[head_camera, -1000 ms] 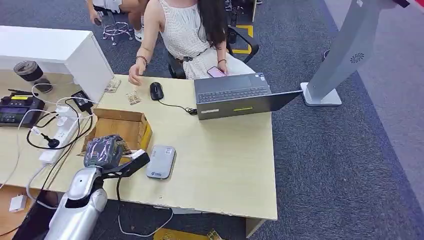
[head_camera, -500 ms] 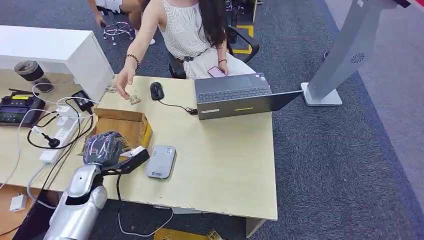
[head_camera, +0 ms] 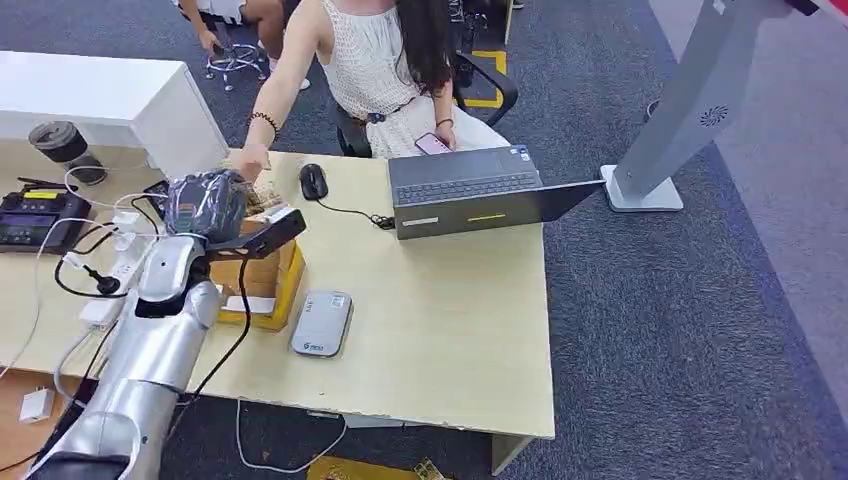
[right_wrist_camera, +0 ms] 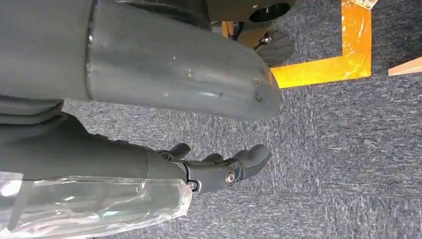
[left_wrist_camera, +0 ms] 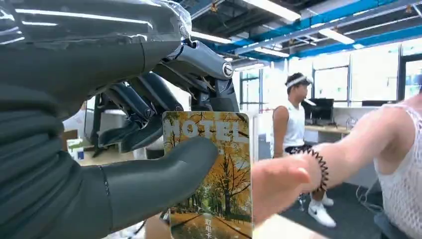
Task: Pass the card to the sensor for recognition and then transmit it.
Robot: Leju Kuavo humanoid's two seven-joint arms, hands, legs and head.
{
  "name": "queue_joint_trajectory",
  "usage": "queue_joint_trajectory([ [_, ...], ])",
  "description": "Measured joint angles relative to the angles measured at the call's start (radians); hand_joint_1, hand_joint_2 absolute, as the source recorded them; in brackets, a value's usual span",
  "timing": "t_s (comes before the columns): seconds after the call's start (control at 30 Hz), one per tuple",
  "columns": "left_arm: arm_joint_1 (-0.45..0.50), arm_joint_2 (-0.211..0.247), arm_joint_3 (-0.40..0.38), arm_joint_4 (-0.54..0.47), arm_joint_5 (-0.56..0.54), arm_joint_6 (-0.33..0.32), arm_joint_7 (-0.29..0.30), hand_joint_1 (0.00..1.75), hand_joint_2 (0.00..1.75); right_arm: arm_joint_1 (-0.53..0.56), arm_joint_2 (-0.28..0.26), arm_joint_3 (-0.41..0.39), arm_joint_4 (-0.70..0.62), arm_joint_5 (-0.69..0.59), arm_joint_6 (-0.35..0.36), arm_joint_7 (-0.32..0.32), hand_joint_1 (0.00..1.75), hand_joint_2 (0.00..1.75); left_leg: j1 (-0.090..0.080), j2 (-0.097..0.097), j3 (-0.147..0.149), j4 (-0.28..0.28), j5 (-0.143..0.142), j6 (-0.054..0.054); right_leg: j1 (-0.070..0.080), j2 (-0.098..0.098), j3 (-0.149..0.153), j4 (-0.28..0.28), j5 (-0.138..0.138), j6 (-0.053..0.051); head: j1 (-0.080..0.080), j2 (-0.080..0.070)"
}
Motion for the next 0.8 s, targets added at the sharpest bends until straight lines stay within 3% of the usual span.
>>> queue_joint_trajectory([
  [0.2, -0.095, 0.002, -0.020, 0.022, -0.006, -0.035, 0.011, 1.75, 1.75, 0.000, 0.000, 0.000, 0.000, 0.002, 0.008, -0.001, 0.00, 0.00, 0.000, 0.000, -0.001, 0.000, 0.000, 0.000, 0.000, 0.000, -0.001, 0.000, 0.000, 0.000, 0.000, 0.000],
  [0.23, -0.112, 0.002, -0.025, 0.026, -0.006, -0.040, 0.012, 1.54, 1.75, 0.000, 0.000, 0.000, 0.000, 0.002, 0.012, -0.001, 0.00, 0.00, 0.000, 0.000, -0.001, 0.000, 0.000, 0.000, 0.000, 0.000, -0.001, 0.000, 0.000, 0.000, 0.000, 0.000],
  [0.33, -0.153, 0.003, -0.034, 0.034, -0.010, -0.047, 0.013, 1.62, 1.75, 0.000, 0.000, 0.000, 0.000, 0.005, 0.015, -0.001, 0.00, 0.00, 0.000, 0.000, -0.001, 0.000, 0.000, 0.000, 0.000, 0.000, -0.001, 0.000, 0.000, 0.000, 0.000, 0.000],
  [0.43, -0.198, 0.004, -0.052, 0.053, -0.028, -0.057, 0.018, 1.54, 1.75, 0.000, 0.000, 0.003, 0.000, 0.009, 0.019, 0.000, 0.00, 0.00, 0.000, 0.000, -0.002, 0.000, 0.001, 0.000, 0.000, 0.000, -0.002, 0.000, 0.000, 0.000, 0.000, 0.000],
  [0.47, -0.218, 0.004, -0.060, 0.061, -0.033, -0.063, 0.021, 0.86, 1.75, -0.001, 0.000, 0.006, 0.000, 0.013, 0.024, 0.000, 0.00, 0.00, 0.000, 0.000, -0.002, 0.000, 0.001, 0.000, 0.000, 0.000, -0.002, 0.000, 0.000, 0.000, 0.000, 0.000],
  [0.5, -0.239, 0.004, -0.067, 0.070, -0.037, -0.070, 0.022, 0.00, 1.75, -0.001, 0.000, 0.010, 0.000, 0.020, 0.029, 0.001, 0.00, 0.00, 0.000, 0.000, -0.002, 0.000, 0.001, 0.000, 0.000, 0.000, -0.002, 0.000, 0.000, 0.000, 0.000, 0.000],
  [0.63, -0.294, -0.002, -0.089, 0.098, -0.034, -0.074, 0.024, 0.00, 1.75, -0.003, 0.000, 0.014, 0.000, 0.022, 0.033, 0.002, 0.00, 0.00, 0.000, 0.000, -0.002, 0.000, 0.001, 0.000, 0.000, 0.000, -0.002, 0.000, 0.000, 0.000, 0.000, 0.000],
  [0.8, -0.292, 0.000, -0.106, 0.106, -0.011, -0.034, 0.010, 0.00, 1.75, -0.003, 0.000, 0.016, 0.000, 0.018, 0.031, 0.003, 0.00, 0.00, 0.000, 0.000, -0.002, 0.000, 0.001, 0.000, 0.000, 0.000, -0.002, 0.000, 0.000, 0.000, 0.000, 0.000],
])
